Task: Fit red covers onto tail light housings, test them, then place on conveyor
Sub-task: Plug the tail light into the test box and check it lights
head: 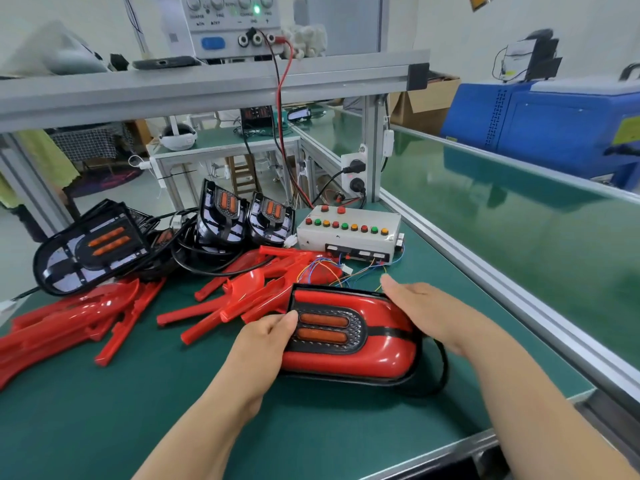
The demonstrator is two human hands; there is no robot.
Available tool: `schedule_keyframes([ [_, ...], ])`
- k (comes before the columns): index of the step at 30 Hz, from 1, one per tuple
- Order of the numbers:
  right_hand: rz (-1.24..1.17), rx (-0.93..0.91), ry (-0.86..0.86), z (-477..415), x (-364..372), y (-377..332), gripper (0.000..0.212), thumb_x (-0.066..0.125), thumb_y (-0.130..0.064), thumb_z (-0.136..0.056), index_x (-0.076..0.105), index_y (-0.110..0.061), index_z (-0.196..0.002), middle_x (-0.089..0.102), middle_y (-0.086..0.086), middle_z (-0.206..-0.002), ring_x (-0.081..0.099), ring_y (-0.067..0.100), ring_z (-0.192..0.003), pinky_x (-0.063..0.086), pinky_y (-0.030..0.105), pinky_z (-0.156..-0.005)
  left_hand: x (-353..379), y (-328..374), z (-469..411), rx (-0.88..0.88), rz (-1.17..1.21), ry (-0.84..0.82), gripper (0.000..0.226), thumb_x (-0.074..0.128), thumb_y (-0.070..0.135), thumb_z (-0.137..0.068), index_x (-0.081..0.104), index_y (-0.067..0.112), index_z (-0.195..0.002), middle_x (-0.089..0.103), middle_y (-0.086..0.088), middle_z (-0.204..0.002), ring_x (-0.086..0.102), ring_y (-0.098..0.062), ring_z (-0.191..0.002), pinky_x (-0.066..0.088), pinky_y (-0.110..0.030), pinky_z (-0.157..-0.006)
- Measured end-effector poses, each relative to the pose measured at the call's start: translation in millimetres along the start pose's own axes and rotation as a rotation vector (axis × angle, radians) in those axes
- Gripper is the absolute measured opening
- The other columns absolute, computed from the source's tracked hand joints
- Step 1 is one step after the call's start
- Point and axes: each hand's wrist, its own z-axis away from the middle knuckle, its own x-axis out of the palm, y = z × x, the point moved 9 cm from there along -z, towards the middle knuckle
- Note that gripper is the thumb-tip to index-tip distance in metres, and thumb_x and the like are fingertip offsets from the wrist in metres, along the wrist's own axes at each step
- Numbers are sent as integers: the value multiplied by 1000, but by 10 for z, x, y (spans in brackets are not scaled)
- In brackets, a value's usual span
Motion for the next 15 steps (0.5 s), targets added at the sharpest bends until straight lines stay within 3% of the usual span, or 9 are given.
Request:
schedule_keyframes([
  [2, 2, 18, -57, -37, 55, -22, 94, 35, -90, -69, 61, -27, -134, 62, -15, -131, 57, 13, -123, 35, 40, -115, 45, 13, 24, 3, 32, -13, 35, 46, 32, -104, 76, 14, -99, 78, 4, -96, 72, -9, -94, 46, -22, -81],
  [5, -125, -35, -128, -86, 91, -38, 61, 47, -73, -88, 72, -23, -112, 76, -4, -109, 71, 19, -103, 46, 44, -107, 91, -26, 58, -16, 39, -115, 34, 47, 36, -103, 76, 17, -103, 77, 4, -96, 72, -13, -94, 50, -35, -93],
  [8, -188, -118, -168, -40, 27, -98, 47, 52, -63, -93, 77, -24, -98, 78, 4, -97, 75, 25, -90, 55, 46, -96, 92, -20, 108, -11, -2, -221, 44, 44, 51, -98, 75, 21, -106, 77, 5, -93, 72, -12, -86, 53, -36, -86],
  [11, -113, -221, -141, 59, -95, -298, 67, 55, -75, -77, 74, -14, -98, 77, 8, -92, 75, 30, -85, 58, 48, -89, -237, 148, 19, 92, -103, 31, 63, 34, 69, -79, 75, 24, -99, 75, 2, -94, 68, -16, -88, 51, -28, -74],
  [13, 41, -315, -134, 147, -131, -537, 73, 53, -79, -74, 70, -10, -94, 76, 7, -86, 73, 27, -81, 59, 45, -86, -364, 291, -27, 168, -59, 107, 65, 31, 69, -76, 73, 26, -100, 75, 3, -97, 67, -17, -97, 52, -33, -85],
  [15, 229, -422, -156, 258, -63, -831, 69, 48, -78, -78, 61, -10, -79, 66, 3, -70, 65, 17, -66, 54, 38, -74, -217, 404, -55, 204, -6, -59, 68, 29, 69, -80, 71, 25, -110, 75, 4, -108, 65, -12, -111, 46, -41, -104],
])
